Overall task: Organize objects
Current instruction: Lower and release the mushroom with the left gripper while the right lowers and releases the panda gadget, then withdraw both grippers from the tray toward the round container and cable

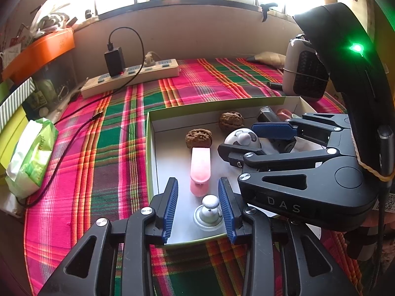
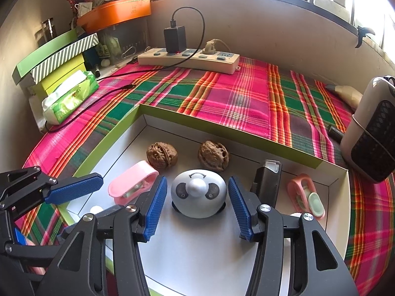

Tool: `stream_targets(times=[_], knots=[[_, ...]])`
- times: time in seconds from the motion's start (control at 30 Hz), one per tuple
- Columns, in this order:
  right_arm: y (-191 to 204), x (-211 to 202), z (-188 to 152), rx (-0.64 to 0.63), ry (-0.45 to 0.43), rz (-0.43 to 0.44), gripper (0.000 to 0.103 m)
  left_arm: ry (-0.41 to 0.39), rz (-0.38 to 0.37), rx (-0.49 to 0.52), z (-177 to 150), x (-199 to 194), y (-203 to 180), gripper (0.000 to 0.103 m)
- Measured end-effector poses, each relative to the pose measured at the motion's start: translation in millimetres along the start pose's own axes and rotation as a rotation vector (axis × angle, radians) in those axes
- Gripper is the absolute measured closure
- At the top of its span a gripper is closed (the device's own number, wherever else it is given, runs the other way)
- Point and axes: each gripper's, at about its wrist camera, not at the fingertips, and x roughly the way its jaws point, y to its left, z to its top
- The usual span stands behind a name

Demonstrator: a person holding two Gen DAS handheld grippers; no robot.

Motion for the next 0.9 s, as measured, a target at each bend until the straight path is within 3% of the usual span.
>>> stream_targets(times=[0.9], knots=[[-0.1,-13.3,-6.1,0.038,-0.02,-0.004,0.044,-0.006,0.005,-0.012,-4.4,-9.7,-0.1,0.07]])
